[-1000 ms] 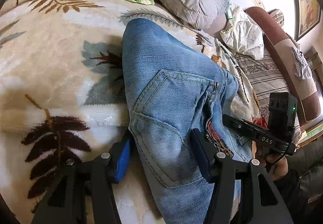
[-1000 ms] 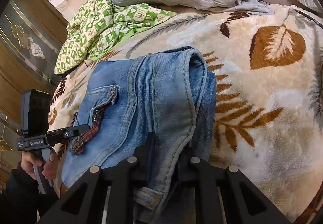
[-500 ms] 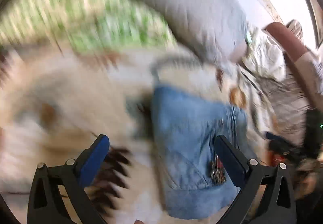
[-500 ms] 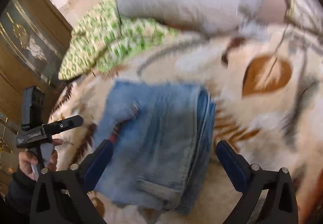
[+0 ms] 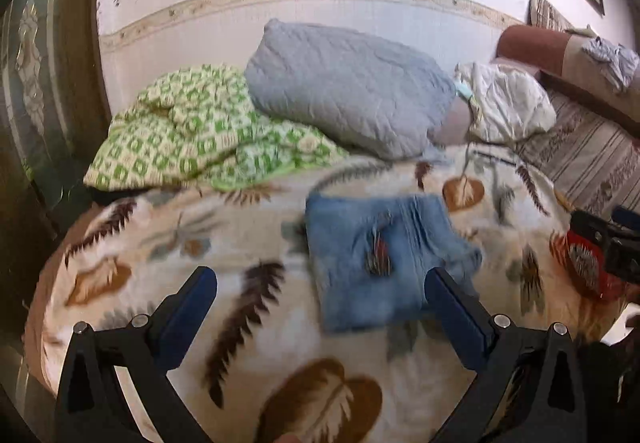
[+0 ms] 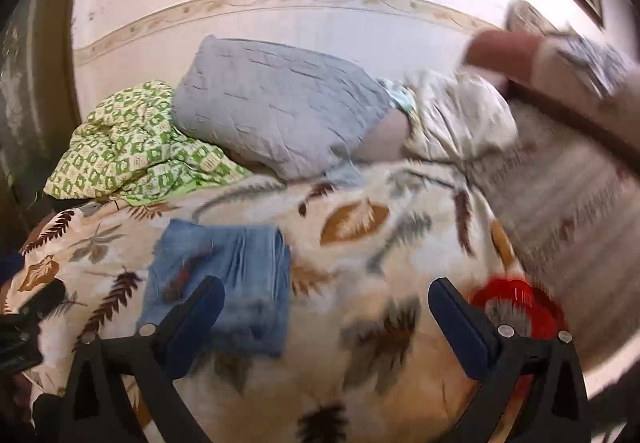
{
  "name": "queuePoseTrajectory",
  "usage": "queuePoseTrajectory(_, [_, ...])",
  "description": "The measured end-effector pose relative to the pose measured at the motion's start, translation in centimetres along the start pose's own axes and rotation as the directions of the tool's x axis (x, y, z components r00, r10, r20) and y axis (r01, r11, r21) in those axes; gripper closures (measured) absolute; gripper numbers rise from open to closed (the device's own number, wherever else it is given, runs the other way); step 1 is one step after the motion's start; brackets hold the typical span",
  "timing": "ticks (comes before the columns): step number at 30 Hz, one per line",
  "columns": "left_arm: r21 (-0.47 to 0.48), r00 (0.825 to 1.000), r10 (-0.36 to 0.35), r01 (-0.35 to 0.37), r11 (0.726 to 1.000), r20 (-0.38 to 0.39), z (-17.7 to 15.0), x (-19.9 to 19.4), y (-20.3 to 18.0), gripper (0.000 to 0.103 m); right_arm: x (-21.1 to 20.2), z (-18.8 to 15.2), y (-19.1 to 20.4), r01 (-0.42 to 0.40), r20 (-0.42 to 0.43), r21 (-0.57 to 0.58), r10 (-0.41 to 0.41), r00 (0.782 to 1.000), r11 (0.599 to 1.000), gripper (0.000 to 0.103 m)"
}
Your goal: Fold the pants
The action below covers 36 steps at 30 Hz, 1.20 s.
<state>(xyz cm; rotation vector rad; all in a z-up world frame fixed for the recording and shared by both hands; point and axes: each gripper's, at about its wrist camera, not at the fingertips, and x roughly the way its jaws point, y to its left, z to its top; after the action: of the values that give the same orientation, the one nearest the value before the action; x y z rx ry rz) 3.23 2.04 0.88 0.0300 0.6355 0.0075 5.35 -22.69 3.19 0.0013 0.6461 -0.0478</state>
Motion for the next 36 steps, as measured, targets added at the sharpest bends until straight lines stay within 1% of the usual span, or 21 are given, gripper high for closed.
queuePoseTrajectory(3, [-0.05, 0.999, 0.008, -0.011, 0.999, -0.047, -1.9, 0.3, -0.3, 0.0, 0.2, -3.4, -0.4, -0.017, -0.054, 0.019, 0.018, 0.998, 1.0, 0.0])
queuePoseTrajectory(4, [-0.058, 0.998, 0.009, -0.012, 0.998, -0.063, -2.3, 0.5, -0.4, 0.0, 0.6, -4.4, -0.4, -0.009, -0.078, 0.014, 0.01, 0.997, 1.0, 0.0])
queuePoseTrajectory(6, [-0.045, 0.997, 0.001, -0.005, 0.999, -0.081, -2.9, 0.7, -0.7, 0.0, 0.7, -5.7, -0.6, -0.013, -0.111, 0.012, 0.014, 0.994, 1.0, 0.0])
queuePoseTrajectory(8, [-0.033, 0.997, 0.007, -0.01, 0.999, -0.081, -2.9, 0.3, -1.0, 0.0, 0.9, -6.4, -0.9, -0.024, -0.125, 0.025, 0.027, 0.992, 0.999, 0.0])
queuePoseTrajectory(11, [-0.036, 0.996, 0.008, -0.011, 0.999, -0.084, -2.9, 0.2, -1.1, 0.0, 0.5, -6.4, -1.1, -0.025, -0.114, 0.032, 0.028, 0.993, 0.999, 0.0])
queuePoseTrajectory(20, [-0.038, 0.995, 0.023, -0.027, 0.999, -0.098, -2.9, 0.2, -1.0, 0.0, 0.5, -6.3, -0.1, -0.049, -0.117, 0.01, 0.05, 0.992, 0.999, 0.0])
queuePoseTrajectory(36, [-0.047, 0.995, 0.018, -0.023, 0.999, -0.103, -2.9, -0.1, -1.1, 0.0, 0.5, -6.3, 0.3, -0.066, -0.123, 0.008, 0.066, 0.99, 0.998, 0.0])
